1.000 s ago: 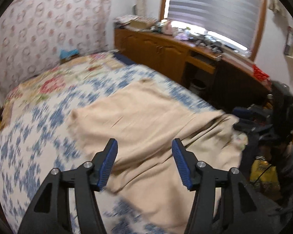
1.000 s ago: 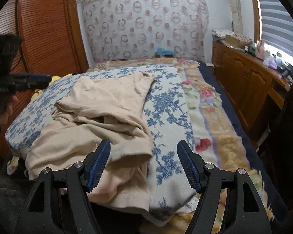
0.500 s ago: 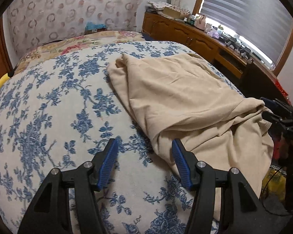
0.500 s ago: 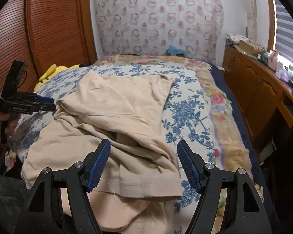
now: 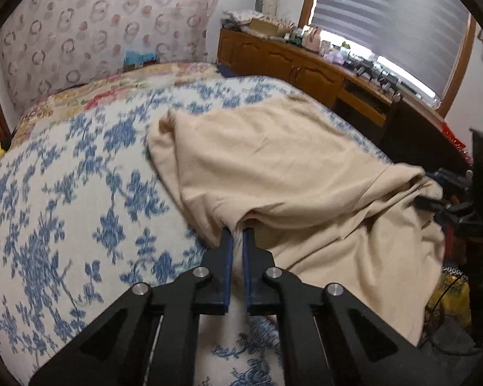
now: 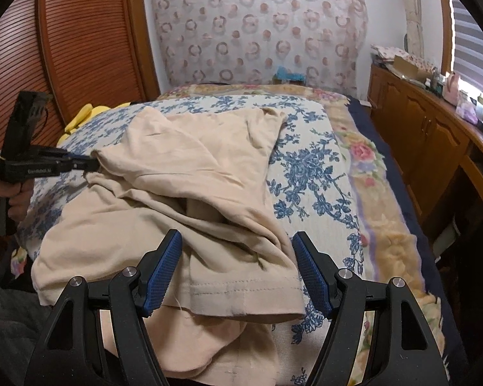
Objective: Fold small clothes
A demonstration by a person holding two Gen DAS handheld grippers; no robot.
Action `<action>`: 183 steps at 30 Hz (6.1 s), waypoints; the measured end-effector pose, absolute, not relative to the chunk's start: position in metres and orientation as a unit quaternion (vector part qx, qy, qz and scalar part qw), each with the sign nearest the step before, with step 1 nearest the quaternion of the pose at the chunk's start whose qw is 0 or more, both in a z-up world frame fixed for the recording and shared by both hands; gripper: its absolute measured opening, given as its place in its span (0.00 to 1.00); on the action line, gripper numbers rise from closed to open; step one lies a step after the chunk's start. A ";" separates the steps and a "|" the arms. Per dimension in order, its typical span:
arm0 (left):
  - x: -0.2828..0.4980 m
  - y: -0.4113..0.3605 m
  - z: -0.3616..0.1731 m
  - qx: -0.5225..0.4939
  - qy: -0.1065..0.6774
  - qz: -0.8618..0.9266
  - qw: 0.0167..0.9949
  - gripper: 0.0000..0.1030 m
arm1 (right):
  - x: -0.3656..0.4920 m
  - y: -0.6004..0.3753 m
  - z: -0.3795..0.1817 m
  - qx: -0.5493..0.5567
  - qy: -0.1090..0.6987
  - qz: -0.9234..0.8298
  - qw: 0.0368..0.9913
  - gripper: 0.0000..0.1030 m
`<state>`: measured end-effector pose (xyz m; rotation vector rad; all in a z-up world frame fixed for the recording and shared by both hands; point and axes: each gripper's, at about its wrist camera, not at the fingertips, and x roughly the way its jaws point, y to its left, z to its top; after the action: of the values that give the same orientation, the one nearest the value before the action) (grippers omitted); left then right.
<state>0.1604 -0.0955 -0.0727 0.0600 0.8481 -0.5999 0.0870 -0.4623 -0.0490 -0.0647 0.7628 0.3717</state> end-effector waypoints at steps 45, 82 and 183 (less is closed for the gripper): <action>0.273 -0.229 -0.003 0.107 0.355 -0.338 0.865 0.54 | 0.088 -0.493 -0.046 0.023 0.383 0.232 0.894 0.07; 0.069 -0.125 -0.078 0.053 0.414 -0.312 0.854 0.57 | 0.045 -0.513 -0.054 0.008 0.473 0.190 0.860 0.35; 0.270 -0.140 -0.073 0.075 0.413 -0.296 0.858 0.56 | 0.252 -0.456 -0.027 -0.087 0.422 0.232 0.872 0.50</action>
<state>0.2697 -0.1403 -0.0725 0.1583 0.8679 -0.6226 0.2517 -0.4559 -0.0272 -0.1824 0.8828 0.4842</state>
